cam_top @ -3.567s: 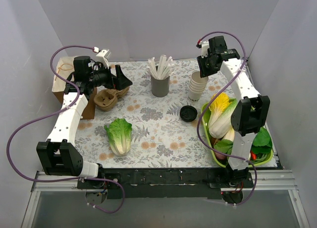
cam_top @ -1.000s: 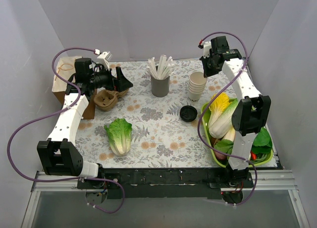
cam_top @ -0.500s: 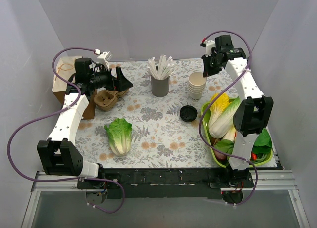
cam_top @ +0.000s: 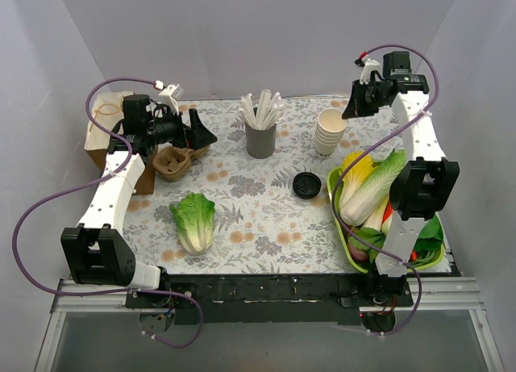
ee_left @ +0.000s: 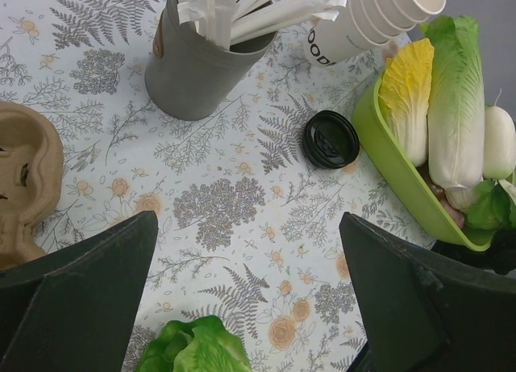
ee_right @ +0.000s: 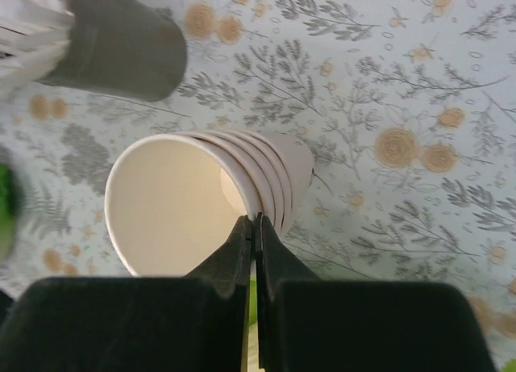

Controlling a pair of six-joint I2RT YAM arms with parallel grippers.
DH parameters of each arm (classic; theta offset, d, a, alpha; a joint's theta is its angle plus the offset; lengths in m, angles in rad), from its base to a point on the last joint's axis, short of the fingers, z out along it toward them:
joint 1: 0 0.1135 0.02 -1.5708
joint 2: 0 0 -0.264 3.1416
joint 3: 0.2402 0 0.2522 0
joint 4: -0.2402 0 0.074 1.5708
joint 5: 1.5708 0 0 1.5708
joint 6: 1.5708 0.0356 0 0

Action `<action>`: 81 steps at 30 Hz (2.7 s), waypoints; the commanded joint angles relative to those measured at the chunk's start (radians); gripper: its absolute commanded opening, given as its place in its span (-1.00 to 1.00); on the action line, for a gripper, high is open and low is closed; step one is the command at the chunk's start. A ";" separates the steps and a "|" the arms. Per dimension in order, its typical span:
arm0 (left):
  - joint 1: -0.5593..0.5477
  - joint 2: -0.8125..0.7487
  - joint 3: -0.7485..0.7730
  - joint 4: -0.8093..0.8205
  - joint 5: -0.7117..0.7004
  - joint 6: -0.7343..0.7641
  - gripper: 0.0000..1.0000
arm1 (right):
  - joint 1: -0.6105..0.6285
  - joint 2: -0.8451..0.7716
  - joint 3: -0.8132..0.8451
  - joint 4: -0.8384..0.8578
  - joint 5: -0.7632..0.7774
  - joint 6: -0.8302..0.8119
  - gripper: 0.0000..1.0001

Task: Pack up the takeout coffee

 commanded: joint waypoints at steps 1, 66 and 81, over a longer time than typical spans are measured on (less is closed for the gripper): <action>-0.003 -0.013 -0.003 0.011 0.023 -0.002 0.96 | -0.091 0.010 0.030 0.039 -0.391 0.150 -0.97; -0.235 -0.016 0.081 0.029 -0.076 -0.046 0.96 | 0.164 -0.295 0.049 0.016 -0.335 -0.119 -0.97; -0.210 -0.111 -0.023 0.058 -0.565 -0.040 0.96 | 0.665 -0.457 -0.591 0.109 -0.206 -0.616 -0.97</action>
